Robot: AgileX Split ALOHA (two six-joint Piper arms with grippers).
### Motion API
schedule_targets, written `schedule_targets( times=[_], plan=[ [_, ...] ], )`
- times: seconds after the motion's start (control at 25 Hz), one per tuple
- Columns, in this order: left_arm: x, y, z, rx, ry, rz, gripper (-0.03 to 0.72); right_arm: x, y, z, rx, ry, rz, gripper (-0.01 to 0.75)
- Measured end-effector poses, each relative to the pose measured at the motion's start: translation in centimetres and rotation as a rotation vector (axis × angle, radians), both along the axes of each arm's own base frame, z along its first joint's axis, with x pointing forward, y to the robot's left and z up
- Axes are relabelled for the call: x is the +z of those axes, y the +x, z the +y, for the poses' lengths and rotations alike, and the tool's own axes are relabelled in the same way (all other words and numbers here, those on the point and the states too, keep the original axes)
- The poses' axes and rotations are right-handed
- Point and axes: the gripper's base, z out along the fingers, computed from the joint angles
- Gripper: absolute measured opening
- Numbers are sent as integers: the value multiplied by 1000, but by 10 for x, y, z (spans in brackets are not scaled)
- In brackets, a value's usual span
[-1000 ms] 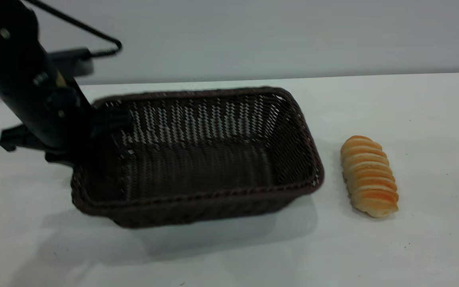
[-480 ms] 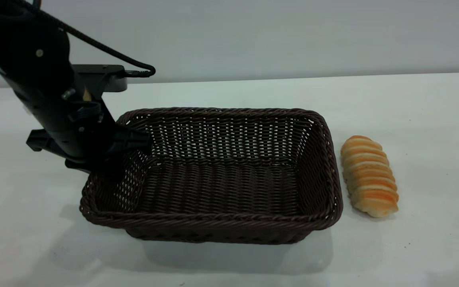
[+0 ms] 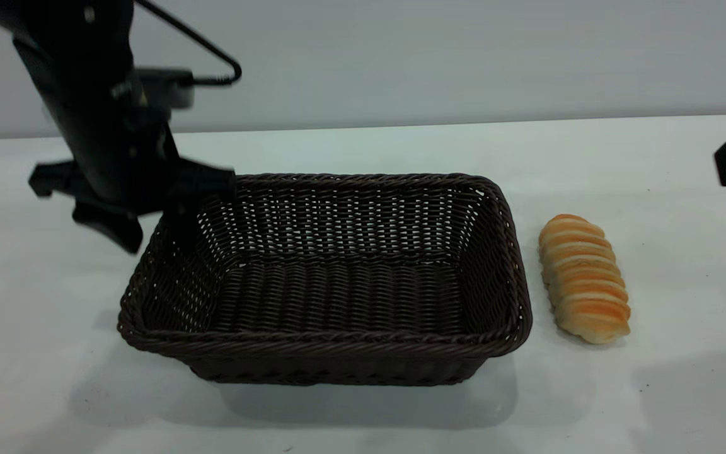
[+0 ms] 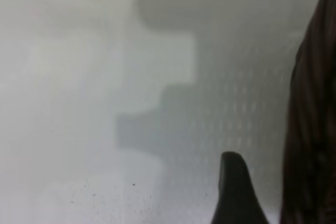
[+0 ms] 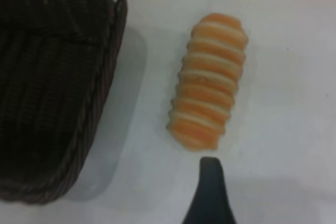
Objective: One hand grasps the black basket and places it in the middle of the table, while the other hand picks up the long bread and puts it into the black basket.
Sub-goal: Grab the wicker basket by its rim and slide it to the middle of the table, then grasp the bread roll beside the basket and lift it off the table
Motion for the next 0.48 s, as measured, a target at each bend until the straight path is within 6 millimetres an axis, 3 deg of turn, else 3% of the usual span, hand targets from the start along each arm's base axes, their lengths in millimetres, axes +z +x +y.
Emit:
schedule_targets(
  times=[0.32, 0.48],
  plan=[
    [74, -2, 2, -17, -36, -165, 548, -30, 48, 10, -10, -20, 108, 614],
    [113, -13, 9, -27, -25, -233, 548, -57, 70, 15, -18, -29, 199, 612]
  ],
)
